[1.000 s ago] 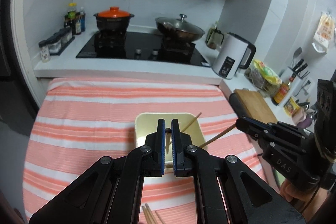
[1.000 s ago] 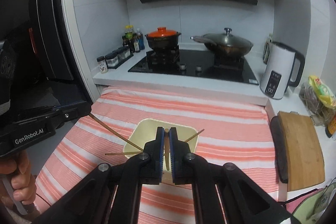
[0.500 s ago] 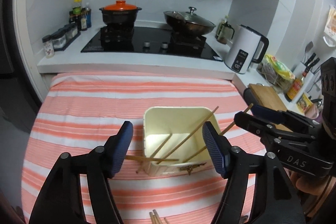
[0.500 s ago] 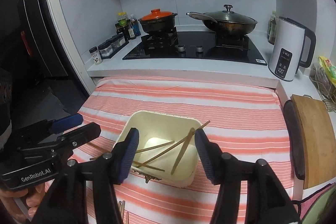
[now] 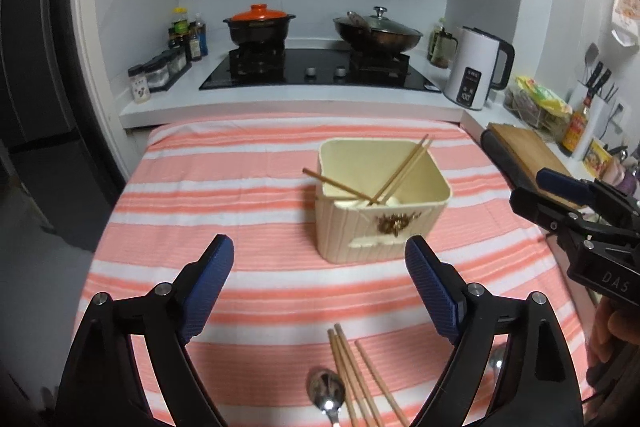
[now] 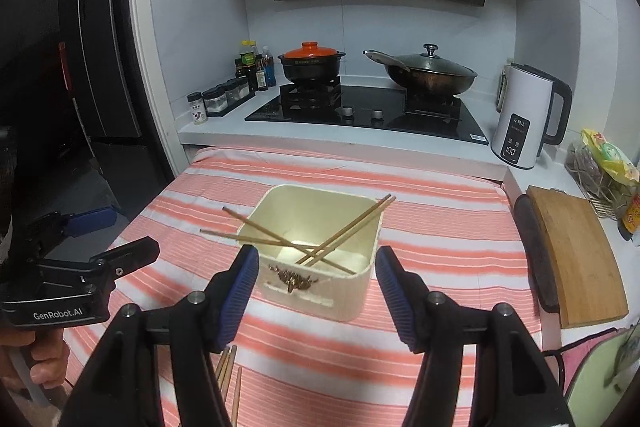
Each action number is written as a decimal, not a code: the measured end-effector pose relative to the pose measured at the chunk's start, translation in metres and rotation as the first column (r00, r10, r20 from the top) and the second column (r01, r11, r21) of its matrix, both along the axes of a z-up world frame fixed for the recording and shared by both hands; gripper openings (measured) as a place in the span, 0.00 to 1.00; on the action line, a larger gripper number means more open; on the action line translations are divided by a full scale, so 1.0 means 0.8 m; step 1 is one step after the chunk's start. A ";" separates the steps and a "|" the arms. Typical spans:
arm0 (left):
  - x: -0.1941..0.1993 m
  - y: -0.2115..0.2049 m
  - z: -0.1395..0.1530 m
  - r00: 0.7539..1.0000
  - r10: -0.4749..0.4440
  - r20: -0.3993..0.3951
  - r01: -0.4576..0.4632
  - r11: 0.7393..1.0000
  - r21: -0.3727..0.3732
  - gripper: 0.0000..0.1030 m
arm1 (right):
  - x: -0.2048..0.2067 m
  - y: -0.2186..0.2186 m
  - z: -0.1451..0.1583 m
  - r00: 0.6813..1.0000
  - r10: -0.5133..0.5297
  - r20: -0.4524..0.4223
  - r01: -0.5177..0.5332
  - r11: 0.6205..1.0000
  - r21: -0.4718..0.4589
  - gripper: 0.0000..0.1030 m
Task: Organize utensils
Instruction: 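Move both tools back toward the spoons and chopsticks on the cloth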
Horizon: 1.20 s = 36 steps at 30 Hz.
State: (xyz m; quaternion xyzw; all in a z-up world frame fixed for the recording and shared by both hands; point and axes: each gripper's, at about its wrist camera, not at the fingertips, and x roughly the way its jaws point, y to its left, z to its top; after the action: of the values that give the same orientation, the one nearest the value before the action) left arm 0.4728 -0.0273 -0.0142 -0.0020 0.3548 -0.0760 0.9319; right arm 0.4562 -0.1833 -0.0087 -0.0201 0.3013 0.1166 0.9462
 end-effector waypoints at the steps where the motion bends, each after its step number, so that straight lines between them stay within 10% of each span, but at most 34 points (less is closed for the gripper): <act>1: -0.013 0.001 -0.005 1.000 -0.005 -0.003 0.005 1.000 0.003 0.86 | -0.012 0.001 -0.004 1.000 0.004 0.005 -0.004 1.000 -0.007 0.60; 12: -0.176 0.058 -0.090 0.997 0.005 -0.081 -0.001 0.999 0.046 0.88 | -0.167 -0.006 -0.063 0.998 0.030 0.056 -0.026 0.997 -0.067 0.61; 21: -0.280 0.085 -0.168 0.987 0.064 -0.147 -0.066 0.998 -0.005 0.88 | -0.287 -0.020 -0.183 1.000 -0.006 -0.020 0.004 0.997 -0.079 0.61; 36: -0.217 0.046 -0.192 0.985 0.014 -0.169 -0.018 1.000 -0.017 0.88 | -0.280 -0.086 -0.224 0.969 -0.186 -0.164 0.182 0.983 -0.039 0.61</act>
State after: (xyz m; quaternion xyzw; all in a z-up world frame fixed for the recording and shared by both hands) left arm 0.2989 0.0096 -0.1677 -0.0200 0.4318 -0.0714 0.8989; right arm 0.2322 -0.2523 -0.1880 0.0067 0.3815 0.0260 0.9240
